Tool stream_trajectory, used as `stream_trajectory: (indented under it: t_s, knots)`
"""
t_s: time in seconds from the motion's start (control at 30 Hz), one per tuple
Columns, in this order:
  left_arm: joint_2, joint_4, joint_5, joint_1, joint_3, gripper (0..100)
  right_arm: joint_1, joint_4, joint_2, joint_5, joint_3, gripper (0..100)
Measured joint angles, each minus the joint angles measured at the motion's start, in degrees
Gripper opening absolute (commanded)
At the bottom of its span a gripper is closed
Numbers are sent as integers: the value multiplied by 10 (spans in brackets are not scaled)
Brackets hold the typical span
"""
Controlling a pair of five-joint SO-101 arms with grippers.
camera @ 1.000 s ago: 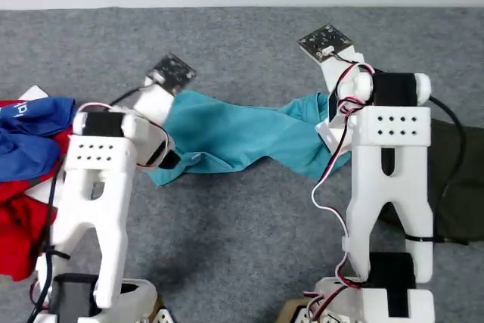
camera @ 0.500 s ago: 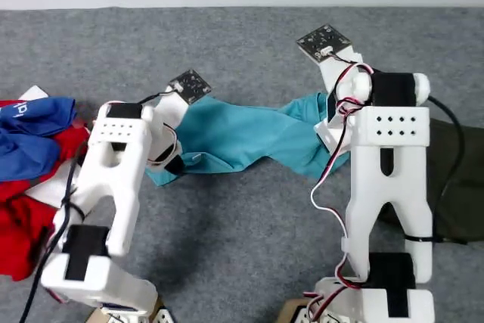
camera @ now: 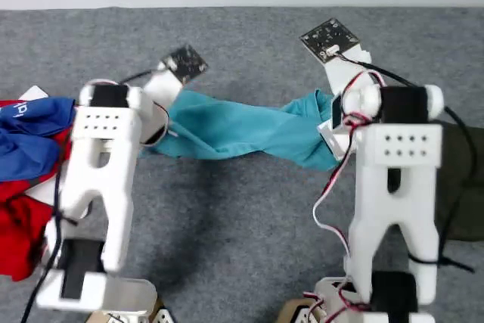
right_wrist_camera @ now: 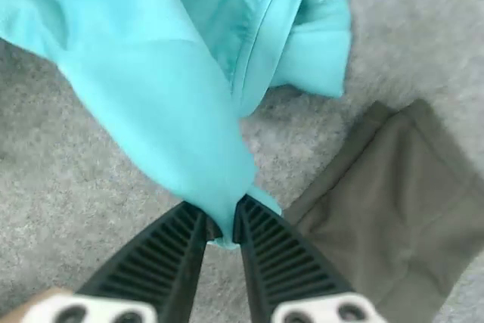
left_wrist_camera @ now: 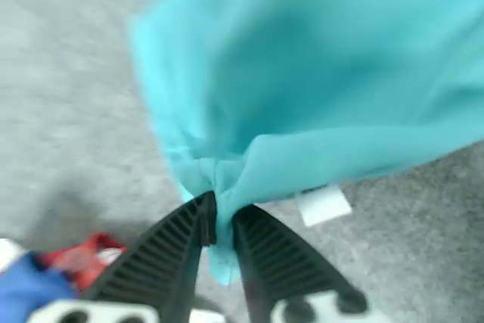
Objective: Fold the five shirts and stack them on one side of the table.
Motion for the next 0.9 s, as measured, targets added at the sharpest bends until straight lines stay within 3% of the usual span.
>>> stream_trajectory:
  t_s: [0.33, 0.6, 0.9]
  knots:
    - [-201, 13, 0, -19, -82, 6, 0, 0, -112, 0, -98, 9]
    - [-325, -91, 56, -95, -82, 6, 42, -25, -126, 1, -269, 9]
    - [-454, -103, 61, -103, -83, 6, 57, -44, -135, 27, -429, 9]
